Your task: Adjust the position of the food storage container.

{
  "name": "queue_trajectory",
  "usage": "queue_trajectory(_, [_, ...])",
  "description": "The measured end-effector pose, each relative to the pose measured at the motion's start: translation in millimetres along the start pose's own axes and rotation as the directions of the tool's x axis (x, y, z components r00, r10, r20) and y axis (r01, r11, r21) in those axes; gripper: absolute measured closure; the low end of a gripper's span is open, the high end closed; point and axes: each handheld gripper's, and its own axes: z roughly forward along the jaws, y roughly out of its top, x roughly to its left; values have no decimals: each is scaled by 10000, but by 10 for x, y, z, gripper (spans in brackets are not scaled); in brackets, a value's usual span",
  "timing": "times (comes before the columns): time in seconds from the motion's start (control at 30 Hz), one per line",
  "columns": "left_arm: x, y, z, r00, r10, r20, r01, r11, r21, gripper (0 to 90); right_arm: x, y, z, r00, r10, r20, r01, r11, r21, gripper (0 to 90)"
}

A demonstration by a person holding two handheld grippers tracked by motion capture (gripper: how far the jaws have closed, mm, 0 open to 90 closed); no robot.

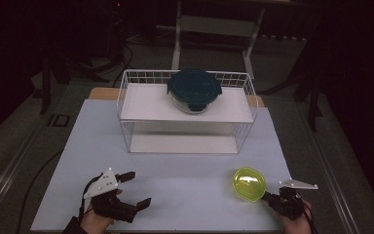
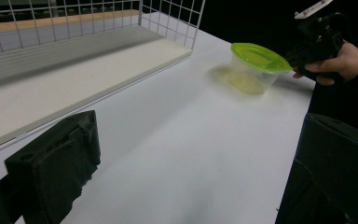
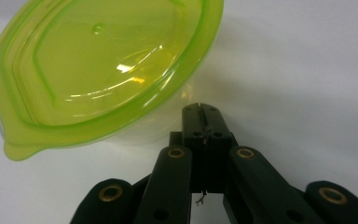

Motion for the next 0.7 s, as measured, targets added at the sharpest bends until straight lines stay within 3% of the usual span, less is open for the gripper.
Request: queue_trajectory(0.7, [-3, 1, 6, 10000, -15, -29, 15, 10000, 1, 0, 290, 165, 234, 9932, -910, -719, 955, 9935, 619, 900])
